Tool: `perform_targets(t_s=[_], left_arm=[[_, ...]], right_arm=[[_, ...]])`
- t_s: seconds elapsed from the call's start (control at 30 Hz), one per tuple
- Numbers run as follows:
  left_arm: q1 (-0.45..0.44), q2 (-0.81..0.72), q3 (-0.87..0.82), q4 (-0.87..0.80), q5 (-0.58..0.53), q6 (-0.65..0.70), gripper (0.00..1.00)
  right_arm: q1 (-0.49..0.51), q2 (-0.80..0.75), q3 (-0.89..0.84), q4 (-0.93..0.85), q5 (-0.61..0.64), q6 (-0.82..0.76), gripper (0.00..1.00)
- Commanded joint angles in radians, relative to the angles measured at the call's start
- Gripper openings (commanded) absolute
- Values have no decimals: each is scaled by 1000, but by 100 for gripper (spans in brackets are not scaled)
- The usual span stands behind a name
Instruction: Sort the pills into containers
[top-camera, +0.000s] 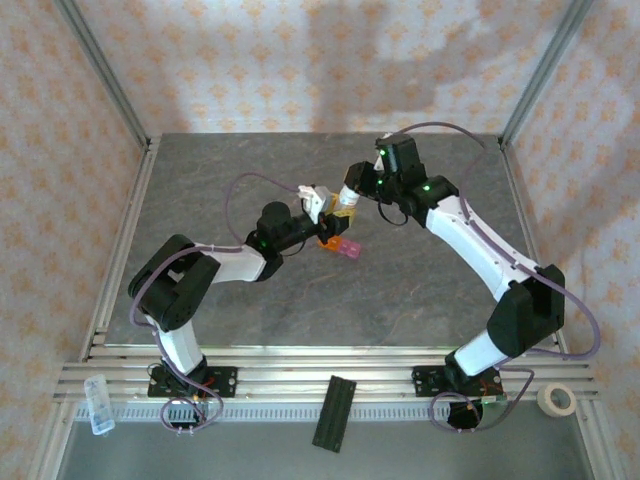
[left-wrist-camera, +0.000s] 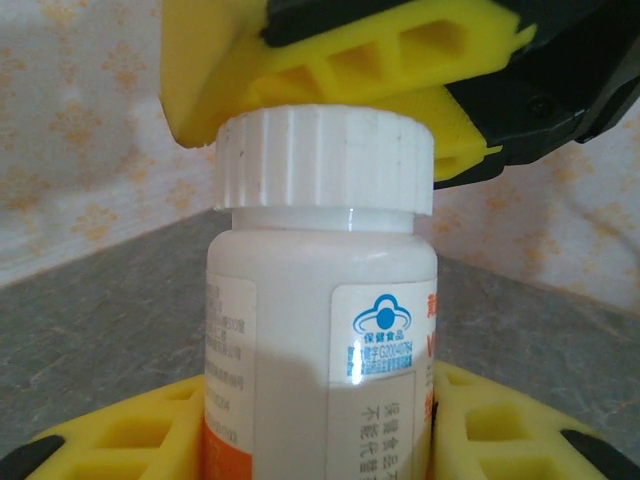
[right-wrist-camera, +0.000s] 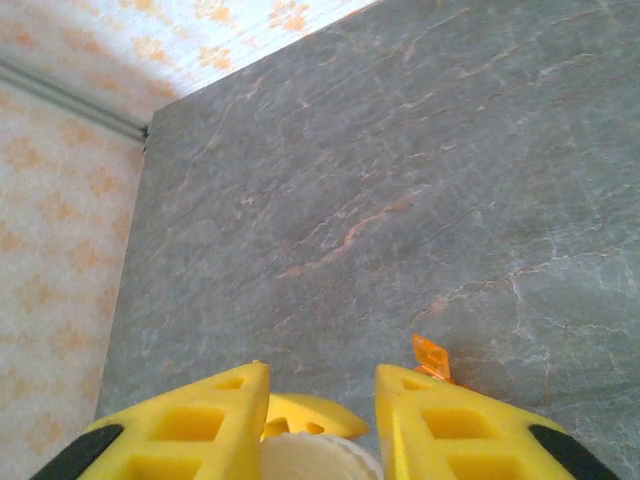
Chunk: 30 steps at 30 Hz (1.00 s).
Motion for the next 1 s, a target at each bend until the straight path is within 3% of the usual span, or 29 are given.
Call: perform_targets(t_s=[0.0, 0.2, 0.33, 0.43, 0.6, 0.73, 0.97], left_arm=[[-12, -45, 29, 135, -53, 64, 0], [15, -6, 41, 173, 17, -27, 0], [45, 5, 68, 172, 132, -103, 0], [68, 20, 102, 185, 239, -196, 0], [85, 51, 162, 192, 364, -310, 0], [87, 67, 188, 192, 412, -361, 0], [87, 70, 194, 192, 427, -378, 0]], right_arm=[[41, -3, 6, -71, 38, 47, 31], [-25, -16, 158, -167, 31, -39, 49], [-86, -30, 226, -198, -95, -175, 69], [-115, -30, 262, -243, -214, -327, 77], [-130, -10, 308, -347, -368, -509, 79], [-130, 30, 350, -396, -448, -557, 79], [-130, 62, 365, -406, -459, -561, 69]])
